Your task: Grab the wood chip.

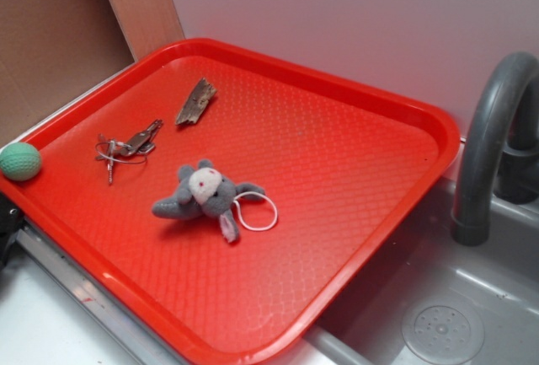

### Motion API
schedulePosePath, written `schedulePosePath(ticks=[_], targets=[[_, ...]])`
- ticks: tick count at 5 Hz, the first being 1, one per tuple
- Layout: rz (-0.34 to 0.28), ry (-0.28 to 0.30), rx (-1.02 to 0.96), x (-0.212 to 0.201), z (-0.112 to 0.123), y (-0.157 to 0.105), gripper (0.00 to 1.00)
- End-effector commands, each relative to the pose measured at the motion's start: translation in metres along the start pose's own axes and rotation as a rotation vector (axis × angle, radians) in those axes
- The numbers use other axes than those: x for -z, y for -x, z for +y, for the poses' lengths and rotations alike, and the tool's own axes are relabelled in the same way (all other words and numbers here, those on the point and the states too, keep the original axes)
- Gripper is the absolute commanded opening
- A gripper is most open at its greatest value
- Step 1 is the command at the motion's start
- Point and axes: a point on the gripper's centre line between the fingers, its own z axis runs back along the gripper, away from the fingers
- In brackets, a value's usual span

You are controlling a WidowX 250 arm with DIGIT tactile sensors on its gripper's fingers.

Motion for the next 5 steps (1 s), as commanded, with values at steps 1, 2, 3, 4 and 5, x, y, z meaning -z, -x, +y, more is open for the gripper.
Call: schedulePosePath(ticks=[1,2,3,4,5], targets=[[0.0,0.0,0.0,0.0,0.0,0.0,1.0],[-0.047,0.038,-0.08,0.014,0.004,-0.045,1.0],[-0.065,0.017,-0.123,0.031,0.008,-0.078,1.0],[-0.07,0.012,-0.131,0.046,0.012,-0.093,1.0],[-0.084,0.024,-0.128,0.075,0.009,-0.107,1.0]])
